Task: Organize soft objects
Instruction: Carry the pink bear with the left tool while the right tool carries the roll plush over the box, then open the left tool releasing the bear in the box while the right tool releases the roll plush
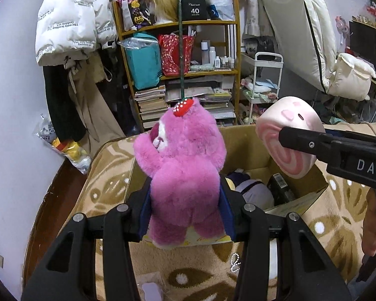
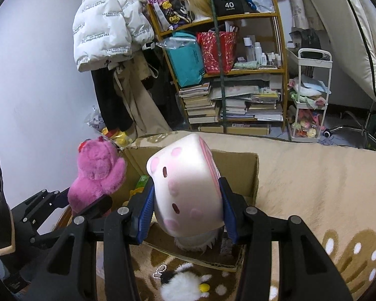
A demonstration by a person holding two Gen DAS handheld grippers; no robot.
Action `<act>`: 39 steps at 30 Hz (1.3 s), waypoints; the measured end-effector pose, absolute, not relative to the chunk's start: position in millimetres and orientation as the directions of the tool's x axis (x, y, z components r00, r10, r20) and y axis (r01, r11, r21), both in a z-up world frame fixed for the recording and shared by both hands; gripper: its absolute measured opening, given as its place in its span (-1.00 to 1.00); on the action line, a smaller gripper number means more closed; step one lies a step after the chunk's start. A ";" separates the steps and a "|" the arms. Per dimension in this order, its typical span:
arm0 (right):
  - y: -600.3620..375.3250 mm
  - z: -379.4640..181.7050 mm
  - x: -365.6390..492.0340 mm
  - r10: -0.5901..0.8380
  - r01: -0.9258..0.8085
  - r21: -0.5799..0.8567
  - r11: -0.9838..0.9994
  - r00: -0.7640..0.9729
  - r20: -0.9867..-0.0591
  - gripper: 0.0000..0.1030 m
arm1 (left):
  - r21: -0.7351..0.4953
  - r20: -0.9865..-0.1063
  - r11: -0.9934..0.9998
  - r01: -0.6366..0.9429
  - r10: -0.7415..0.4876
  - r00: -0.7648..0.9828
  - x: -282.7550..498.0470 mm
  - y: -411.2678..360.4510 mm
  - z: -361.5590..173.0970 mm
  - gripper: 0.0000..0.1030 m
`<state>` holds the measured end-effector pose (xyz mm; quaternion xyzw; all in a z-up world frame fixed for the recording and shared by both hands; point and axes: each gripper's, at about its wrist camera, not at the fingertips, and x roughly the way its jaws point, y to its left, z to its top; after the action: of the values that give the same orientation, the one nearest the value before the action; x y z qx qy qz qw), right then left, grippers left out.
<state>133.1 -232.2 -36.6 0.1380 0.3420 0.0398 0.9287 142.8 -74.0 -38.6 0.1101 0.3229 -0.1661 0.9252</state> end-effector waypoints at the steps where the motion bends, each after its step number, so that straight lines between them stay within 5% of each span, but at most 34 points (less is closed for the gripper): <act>1: -231.7 -37.9 134.2 0.172 0.019 0.285 0.958 0.759 -0.628 -0.01 | 0.099 -0.634 0.920 0.380 -0.236 0.736 142.5 -74.3 -39.6 -0.10; 21: -231.8 -53.7 143.7 0.202 0.017 0.308 0.951 0.721 -0.663 0.00 | 0.106 -0.646 0.918 0.382 -0.228 0.728 145.2 -75.4 -46.5 -0.06; 39: -227.9 -70.5 144.6 0.225 0.001 0.303 0.953 0.667 -0.710 0.15 | 0.141 -0.646 0.930 0.338 -0.173 0.744 144.4 -67.8 -48.9 0.48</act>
<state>144.6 -227.9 -70.5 0.1403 0.4034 0.0623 0.9021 144.4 -67.8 -48.9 0.1252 0.3301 -0.1382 0.9253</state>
